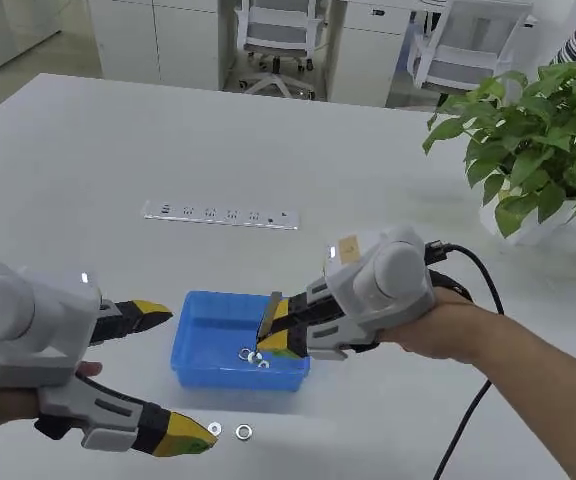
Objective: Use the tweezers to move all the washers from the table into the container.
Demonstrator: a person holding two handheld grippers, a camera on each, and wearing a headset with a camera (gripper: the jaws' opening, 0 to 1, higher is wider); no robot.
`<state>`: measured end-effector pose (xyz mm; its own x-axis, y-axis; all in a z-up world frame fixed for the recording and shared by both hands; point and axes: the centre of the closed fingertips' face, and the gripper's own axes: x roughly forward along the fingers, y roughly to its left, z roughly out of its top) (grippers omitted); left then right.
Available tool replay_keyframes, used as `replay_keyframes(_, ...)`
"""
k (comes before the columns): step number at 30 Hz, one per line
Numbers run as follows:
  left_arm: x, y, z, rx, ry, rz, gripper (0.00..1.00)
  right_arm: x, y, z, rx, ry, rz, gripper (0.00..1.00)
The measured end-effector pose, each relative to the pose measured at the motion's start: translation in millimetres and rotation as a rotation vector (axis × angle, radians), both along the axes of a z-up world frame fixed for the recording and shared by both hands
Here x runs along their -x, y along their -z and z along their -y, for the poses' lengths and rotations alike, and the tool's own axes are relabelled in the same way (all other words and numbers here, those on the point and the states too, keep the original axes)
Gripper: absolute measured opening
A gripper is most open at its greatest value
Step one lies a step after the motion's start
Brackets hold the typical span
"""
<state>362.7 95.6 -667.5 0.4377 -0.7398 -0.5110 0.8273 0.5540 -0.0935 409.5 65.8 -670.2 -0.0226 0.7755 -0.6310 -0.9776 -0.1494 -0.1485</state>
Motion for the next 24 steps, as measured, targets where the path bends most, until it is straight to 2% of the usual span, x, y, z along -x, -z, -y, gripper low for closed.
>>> replay_keyframes(13,-9.9,1.7,-5.5,0.002,-0.005,0.002,0.99,-21.3,8.8,-8.5,0.001,0.015,0.02,0.08)
replay_keyframes(24,-23.1,4.9,-10.1,0.002,-0.003,0.001,0.99,-32.1,28.8,-13.3,0.034,0.01,0.019,0.09)
